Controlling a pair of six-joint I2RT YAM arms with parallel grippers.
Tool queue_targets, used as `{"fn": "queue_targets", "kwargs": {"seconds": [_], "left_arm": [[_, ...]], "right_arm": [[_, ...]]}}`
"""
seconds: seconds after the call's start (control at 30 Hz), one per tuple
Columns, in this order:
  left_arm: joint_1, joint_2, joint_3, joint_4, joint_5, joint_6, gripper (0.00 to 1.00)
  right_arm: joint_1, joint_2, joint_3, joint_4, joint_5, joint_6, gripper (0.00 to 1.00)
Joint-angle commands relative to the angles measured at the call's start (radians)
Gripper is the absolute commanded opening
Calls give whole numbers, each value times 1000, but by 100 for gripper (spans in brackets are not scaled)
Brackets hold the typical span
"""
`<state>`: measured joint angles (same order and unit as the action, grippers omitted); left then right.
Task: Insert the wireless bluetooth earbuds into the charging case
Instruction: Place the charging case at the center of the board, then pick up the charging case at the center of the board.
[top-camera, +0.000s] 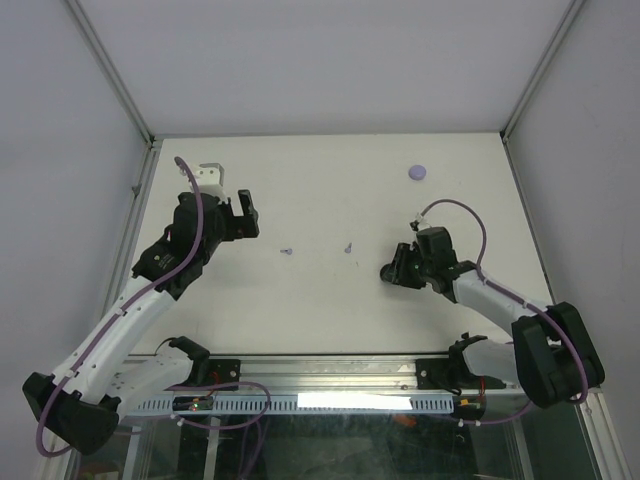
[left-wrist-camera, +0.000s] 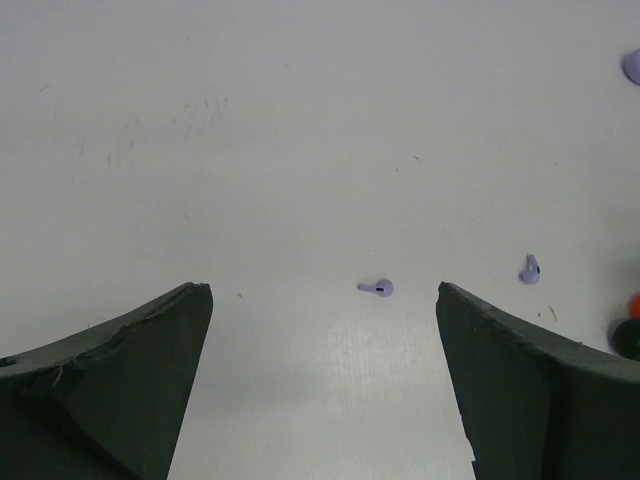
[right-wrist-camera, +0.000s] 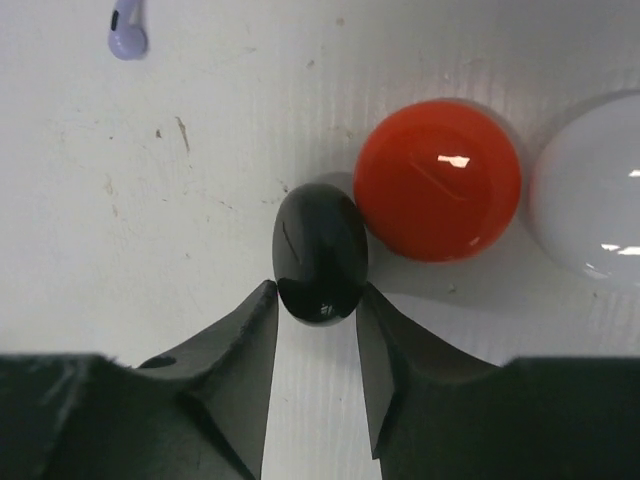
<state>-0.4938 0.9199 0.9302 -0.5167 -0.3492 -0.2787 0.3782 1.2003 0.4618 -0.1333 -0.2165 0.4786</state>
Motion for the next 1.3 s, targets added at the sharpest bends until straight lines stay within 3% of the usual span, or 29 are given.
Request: {"fn": "queue_targets", "kwargs": {"seconds": [0.0,0.27,0.4,0.63,0.77,0.9,1.27], "left_arm": [[19,-17,1,32,19,22,99],[36,-19,-5,36,36,25,99],[55,-15,-3,40,53,30,99],[87,-22,-15,48,108,23,99],[99,-18,-22,52,131,29,99],[118,-9,-28,57,173,26,99],[161,34,-29,67,221,34,99]], "right_arm": [[-4,-17,51,-105,46,-5,43],[-4,-122,153,-222,100,-81,55],[-7,-86,242,-193,210,-153,66],[-94,150,418,-11,324,-260,71],[-190,303,507,80,216,-274,75],[-238,437,562,199,262,-292,77],[-312,767,823,360,192,-543,76]]}}
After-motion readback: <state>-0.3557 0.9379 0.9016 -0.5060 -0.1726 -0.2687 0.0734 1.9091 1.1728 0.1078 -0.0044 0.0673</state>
